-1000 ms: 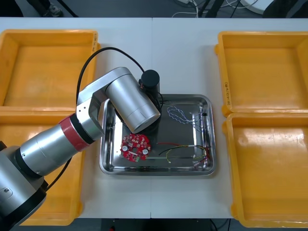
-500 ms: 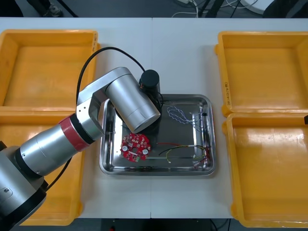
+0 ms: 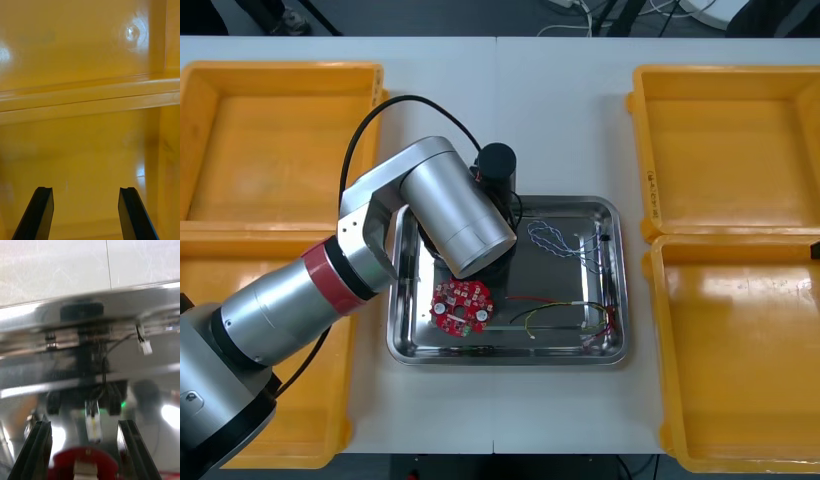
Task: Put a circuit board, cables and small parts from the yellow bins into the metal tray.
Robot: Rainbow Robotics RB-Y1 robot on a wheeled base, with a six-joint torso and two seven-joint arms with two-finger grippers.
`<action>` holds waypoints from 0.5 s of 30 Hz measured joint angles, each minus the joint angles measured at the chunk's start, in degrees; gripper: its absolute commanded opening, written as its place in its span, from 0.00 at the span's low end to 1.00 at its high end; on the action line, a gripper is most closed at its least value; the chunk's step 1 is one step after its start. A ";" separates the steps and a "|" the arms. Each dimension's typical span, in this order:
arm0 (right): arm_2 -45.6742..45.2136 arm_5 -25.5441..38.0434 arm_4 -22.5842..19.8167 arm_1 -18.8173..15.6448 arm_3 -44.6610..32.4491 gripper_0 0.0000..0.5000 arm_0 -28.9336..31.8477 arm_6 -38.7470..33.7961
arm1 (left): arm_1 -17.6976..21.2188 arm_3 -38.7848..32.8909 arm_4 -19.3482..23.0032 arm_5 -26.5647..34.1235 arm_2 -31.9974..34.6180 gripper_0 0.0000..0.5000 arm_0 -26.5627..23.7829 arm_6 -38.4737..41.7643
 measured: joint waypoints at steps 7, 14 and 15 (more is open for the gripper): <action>-0.04 -0.22 -0.03 0.00 0.02 1.00 1.18 0.03 | 0.00 -5.04 2.45 7.23 3.66 1.00 0.00 -0.03; -0.04 0.81 -0.60 0.00 0.03 1.00 1.25 0.03 | 0.11 -7.00 5.45 12.32 9.19 1.00 -0.06 -0.98; -0.05 0.91 -0.81 0.00 0.03 1.00 1.25 0.03 | 0.15 -7.22 6.06 13.08 10.10 1.00 -0.10 -1.66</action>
